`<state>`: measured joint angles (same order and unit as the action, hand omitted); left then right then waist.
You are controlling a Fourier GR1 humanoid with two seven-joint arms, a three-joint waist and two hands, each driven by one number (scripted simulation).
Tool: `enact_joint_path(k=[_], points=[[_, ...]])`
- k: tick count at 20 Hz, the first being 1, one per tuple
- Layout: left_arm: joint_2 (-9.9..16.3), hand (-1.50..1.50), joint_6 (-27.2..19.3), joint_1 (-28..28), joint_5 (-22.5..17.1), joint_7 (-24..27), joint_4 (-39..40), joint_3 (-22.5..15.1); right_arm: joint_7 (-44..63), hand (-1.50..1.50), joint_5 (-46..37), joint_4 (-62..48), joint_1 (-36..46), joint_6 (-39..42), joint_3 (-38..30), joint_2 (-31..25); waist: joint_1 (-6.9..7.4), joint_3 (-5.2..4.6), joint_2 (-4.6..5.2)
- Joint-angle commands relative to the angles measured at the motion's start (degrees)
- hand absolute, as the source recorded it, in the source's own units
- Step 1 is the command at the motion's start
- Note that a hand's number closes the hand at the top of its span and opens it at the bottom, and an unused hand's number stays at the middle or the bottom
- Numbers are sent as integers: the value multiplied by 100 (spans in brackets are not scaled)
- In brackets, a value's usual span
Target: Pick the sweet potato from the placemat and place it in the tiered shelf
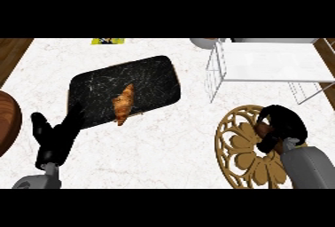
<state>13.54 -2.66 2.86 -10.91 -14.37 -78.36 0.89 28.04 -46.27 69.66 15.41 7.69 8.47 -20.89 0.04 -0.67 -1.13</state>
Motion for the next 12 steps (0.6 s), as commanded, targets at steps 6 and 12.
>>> enact_joint_path(k=[6, 12], points=[[-51, 0, 78, -87, 57, 48, 219, 47, -463, 150, 7, 1278, -296, -137, 542, 571, -13, 66, 108], [130, 0, 248, -23, -154, -261, 172, 219, -633, 150, 744, 2780, -323, 482, 980, 1100, -73, 61, 81]])
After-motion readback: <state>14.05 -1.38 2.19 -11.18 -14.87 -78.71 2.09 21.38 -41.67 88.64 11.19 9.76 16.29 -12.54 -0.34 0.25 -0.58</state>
